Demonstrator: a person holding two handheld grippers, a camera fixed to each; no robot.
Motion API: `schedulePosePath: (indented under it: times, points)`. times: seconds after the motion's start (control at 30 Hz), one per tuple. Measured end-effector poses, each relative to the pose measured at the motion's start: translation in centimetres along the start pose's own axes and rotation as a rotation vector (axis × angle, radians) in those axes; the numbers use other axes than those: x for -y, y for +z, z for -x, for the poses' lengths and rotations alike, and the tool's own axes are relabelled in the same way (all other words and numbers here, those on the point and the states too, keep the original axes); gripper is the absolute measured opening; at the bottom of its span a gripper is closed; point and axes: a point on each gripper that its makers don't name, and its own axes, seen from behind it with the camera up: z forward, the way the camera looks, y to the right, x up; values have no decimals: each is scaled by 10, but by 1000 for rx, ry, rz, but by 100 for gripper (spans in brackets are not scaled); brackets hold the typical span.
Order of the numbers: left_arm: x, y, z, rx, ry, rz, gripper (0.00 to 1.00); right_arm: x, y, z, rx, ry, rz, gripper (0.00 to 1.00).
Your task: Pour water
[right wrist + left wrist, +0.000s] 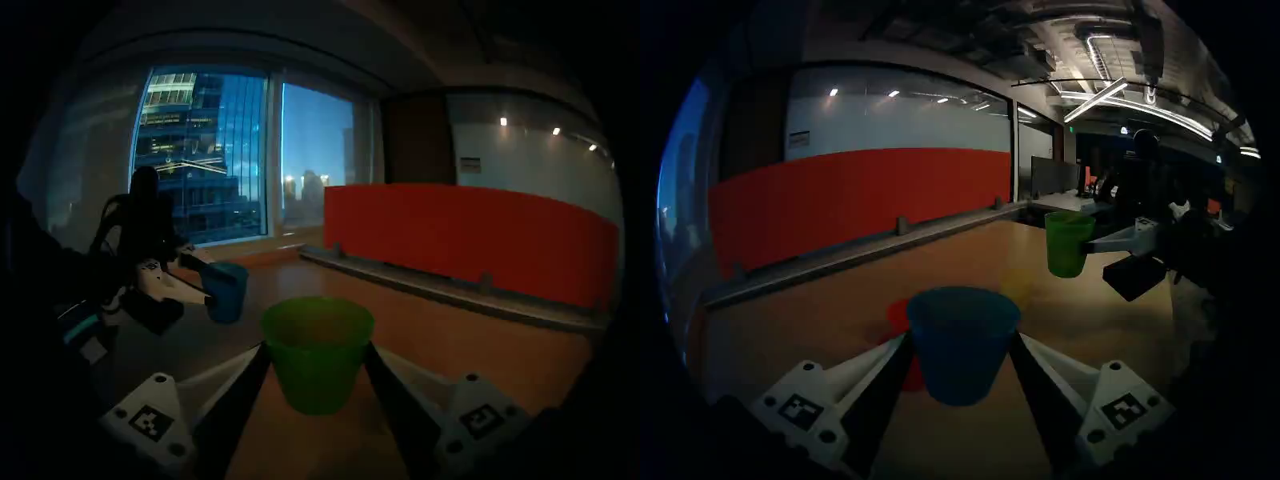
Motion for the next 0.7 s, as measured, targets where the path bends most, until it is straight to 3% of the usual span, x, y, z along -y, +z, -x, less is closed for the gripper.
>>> schedulePosePath:
  times: [0.7]
  points:
    - [-8, 12, 70, 228, 64, 38, 84, -15, 3, 52, 204, -39, -5, 87]
